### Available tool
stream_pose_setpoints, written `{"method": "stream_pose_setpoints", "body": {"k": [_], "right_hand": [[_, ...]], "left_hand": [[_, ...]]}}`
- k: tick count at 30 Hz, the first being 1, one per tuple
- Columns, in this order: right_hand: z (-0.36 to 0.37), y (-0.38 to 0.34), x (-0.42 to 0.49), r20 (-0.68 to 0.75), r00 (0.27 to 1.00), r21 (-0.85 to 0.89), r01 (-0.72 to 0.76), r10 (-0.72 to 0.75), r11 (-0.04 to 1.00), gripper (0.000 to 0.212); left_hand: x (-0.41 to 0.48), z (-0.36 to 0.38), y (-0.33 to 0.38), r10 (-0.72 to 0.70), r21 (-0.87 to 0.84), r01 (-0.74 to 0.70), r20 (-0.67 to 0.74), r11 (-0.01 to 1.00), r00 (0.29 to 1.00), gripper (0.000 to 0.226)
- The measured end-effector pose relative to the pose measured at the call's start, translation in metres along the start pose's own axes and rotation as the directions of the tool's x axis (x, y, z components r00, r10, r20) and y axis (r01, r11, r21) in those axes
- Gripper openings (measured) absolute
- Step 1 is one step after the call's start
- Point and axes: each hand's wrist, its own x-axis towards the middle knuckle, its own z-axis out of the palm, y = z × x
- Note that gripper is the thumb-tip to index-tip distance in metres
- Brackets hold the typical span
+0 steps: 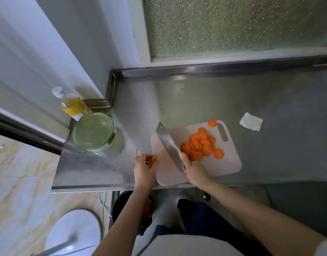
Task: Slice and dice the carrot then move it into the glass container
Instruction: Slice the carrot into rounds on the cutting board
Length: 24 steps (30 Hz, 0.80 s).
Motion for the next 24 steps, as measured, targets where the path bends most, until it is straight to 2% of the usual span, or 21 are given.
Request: {"method": "stream_pose_setpoints", "body": {"k": [5,8,12,15,17,24], "right_hand": [[-0.012,-0.001,0.009,-0.132,0.991,-0.061,-0.002,-0.006,0.998,0.062],[-0.012,0.000,0.012,-0.137,0.990,-0.128,-0.033,0.015,0.991,0.064],[-0.010,0.003,0.011,-0.071,0.997,-0.138,-0.041,0.031,0.990,0.064],[-0.012,0.006,0.007,-0.008,1.000,-0.139,-0.027,0.026,0.990,0.045],[-0.014,0.009,0.007,-0.004,0.999,-0.118,-0.035,0.034,0.992,0.043],[-0.009,0.007,0.005,-0.019,1.000,-0.049,0.006,-0.007,0.999,0.066]], "left_hand": [[0.003,0.016,0.011,0.025,-0.023,-0.024,0.030,0.999,0.999,0.009],[0.007,0.025,0.020,0.064,-0.024,-0.063,0.046,0.998,0.997,0.009],[0.011,0.033,0.025,0.192,0.159,-0.199,0.064,0.967,0.979,0.009],[0.007,0.040,0.025,0.262,0.323,-0.293,0.136,0.900,0.955,0.014],[0.003,0.043,0.028,0.294,0.369,-0.336,0.168,0.867,0.941,0.013],[0.009,0.039,0.030,0.305,0.262,-0.323,0.106,0.909,0.946,0.004]]}}
